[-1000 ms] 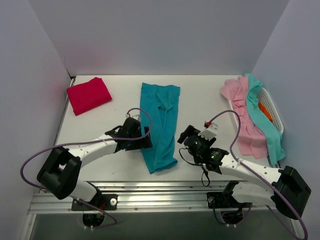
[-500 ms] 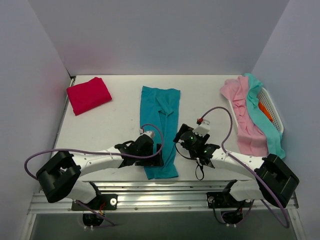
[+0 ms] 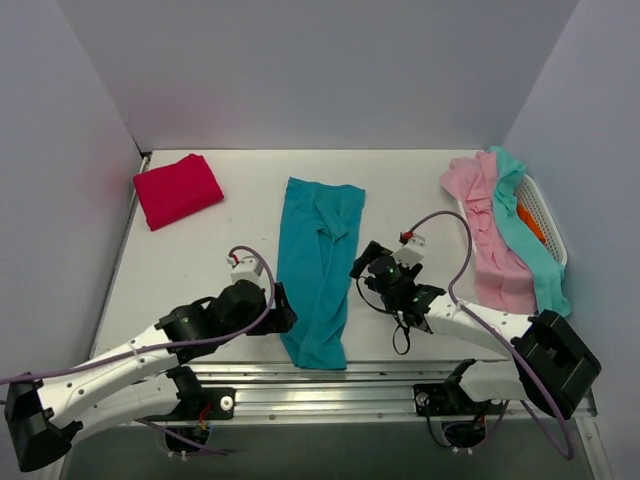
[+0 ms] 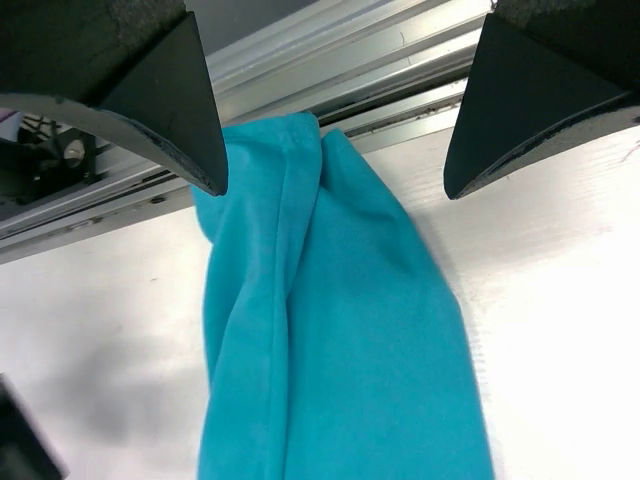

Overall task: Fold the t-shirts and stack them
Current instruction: Grab the bottom of the folded rectangular tshirt with both arms

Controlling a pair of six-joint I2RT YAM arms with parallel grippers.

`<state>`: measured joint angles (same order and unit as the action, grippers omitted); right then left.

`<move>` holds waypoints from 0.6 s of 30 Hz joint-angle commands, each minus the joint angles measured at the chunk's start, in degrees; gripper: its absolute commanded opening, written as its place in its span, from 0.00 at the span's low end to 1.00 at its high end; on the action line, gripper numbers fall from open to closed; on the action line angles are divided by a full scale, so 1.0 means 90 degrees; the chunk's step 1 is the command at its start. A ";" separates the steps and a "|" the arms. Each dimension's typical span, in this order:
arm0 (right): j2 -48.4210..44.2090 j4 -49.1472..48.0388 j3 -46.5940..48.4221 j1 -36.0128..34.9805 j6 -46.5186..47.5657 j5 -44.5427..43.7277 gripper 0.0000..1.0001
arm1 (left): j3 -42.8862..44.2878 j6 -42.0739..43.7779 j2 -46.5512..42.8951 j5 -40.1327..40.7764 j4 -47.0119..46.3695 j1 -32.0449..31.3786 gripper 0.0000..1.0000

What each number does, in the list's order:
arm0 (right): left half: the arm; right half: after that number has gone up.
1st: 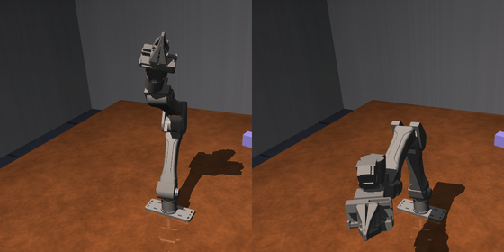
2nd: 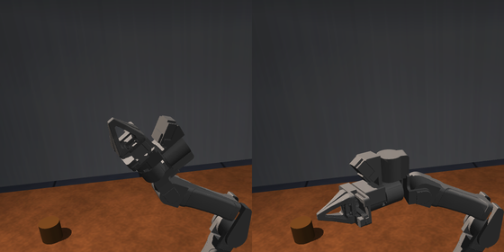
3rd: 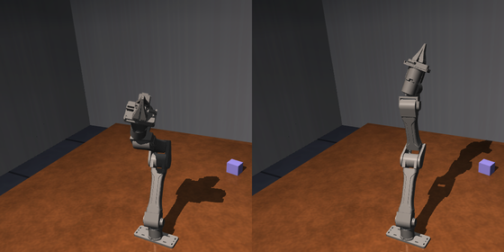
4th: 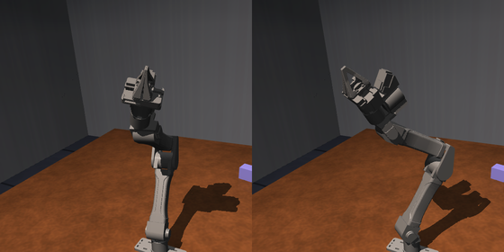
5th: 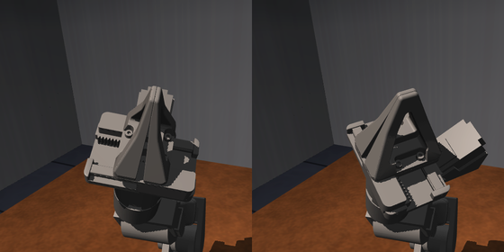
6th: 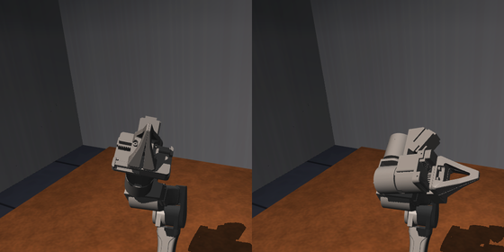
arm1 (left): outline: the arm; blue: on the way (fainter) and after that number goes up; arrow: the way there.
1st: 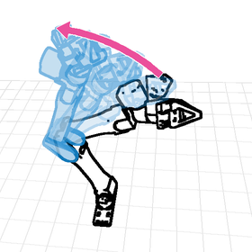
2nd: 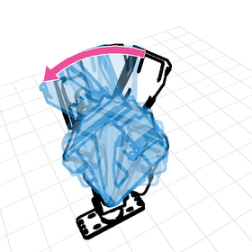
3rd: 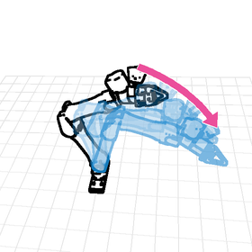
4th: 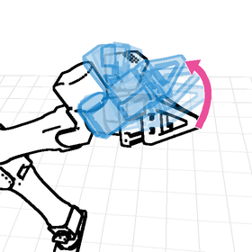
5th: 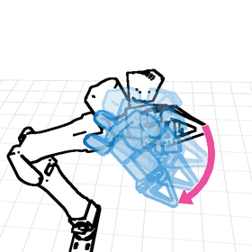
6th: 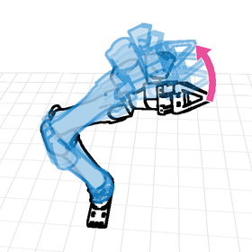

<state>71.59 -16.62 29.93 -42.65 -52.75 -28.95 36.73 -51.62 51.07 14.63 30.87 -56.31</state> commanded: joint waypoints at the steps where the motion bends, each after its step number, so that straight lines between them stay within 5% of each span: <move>1: 0.0189 -0.0447 -0.0210 0.0042 0.0031 0.0325 0.89 | 0.0401 0.0022 -0.0449 0.0474 0.0944 -0.0042 0.98; 5: 0.0628 -0.1140 -0.0319 0.0081 0.0051 0.0668 0.84 | 0.0003 -0.0046 -0.0265 -0.0004 0.0674 -0.0042 0.98; 14: 0.2385 -0.1512 0.1155 0.0393 0.0431 0.1038 0.73 | -0.0536 -0.0076 0.0400 -0.0347 -0.0412 -0.0061 0.99; 17: 0.3088 -0.1746 0.1595 0.0588 0.0480 0.1331 0.58 | -0.0536 -0.0027 0.0507 -0.0239 -0.0422 -0.0061 0.99; 18: 0.3448 -0.1785 0.1702 0.0647 0.0490 0.1419 0.43 | -0.0546 -0.0007 0.0527 -0.0230 -0.0442 -0.0061 0.99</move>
<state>97.93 -29.98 41.91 -38.68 -49.54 -18.63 30.98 -52.29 55.40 12.38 30.81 -56.60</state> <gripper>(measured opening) 0.527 0.986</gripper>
